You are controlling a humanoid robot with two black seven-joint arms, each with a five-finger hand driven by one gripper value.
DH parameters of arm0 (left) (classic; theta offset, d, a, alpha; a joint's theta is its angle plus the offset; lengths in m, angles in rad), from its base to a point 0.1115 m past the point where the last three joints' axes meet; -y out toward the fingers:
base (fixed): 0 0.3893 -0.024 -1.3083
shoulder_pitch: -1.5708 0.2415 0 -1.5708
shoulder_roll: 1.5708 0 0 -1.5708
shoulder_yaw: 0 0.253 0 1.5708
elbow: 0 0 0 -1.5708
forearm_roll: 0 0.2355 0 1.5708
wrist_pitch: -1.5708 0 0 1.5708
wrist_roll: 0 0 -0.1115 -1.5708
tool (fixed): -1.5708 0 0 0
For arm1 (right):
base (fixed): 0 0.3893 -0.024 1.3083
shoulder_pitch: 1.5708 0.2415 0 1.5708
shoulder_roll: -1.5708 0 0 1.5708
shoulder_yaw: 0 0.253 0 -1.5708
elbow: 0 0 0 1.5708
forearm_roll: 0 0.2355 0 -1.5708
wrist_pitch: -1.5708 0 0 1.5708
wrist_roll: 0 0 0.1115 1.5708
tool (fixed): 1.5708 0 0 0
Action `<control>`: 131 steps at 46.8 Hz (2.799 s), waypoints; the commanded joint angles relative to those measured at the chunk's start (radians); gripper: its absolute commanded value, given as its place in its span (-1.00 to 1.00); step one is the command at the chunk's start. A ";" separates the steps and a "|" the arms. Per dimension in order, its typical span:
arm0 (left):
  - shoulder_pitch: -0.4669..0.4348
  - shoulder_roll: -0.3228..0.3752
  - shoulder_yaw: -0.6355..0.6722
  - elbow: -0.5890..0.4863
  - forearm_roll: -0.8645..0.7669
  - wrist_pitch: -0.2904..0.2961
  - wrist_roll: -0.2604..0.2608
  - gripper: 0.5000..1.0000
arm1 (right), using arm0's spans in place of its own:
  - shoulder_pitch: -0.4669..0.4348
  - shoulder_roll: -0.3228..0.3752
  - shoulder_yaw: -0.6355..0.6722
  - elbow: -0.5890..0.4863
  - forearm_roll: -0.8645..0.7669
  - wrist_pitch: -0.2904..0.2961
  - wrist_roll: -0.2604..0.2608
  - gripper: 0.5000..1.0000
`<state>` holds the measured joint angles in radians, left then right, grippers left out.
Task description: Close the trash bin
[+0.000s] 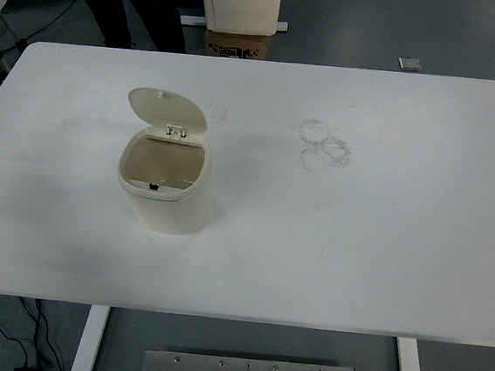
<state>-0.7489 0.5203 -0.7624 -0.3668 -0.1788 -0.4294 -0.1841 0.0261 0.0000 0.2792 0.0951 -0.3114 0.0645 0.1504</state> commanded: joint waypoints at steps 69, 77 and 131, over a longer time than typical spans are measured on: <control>-0.052 0.033 0.066 -0.092 0.004 0.049 0.009 1.00 | 0.000 0.000 0.000 0.000 0.000 0.000 0.000 0.97; -0.130 0.072 0.222 -0.158 0.004 0.087 0.009 1.00 | 0.000 0.000 0.000 0.000 0.000 0.000 0.000 0.97; -0.688 0.256 0.997 -0.618 0.212 0.058 0.025 1.00 | 0.000 0.000 0.000 0.000 0.000 0.000 0.000 0.97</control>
<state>-1.4171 0.7746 0.2141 -0.9690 0.0076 -0.3587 -0.1677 0.0260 0.0000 0.2792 0.0951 -0.3114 0.0644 0.1501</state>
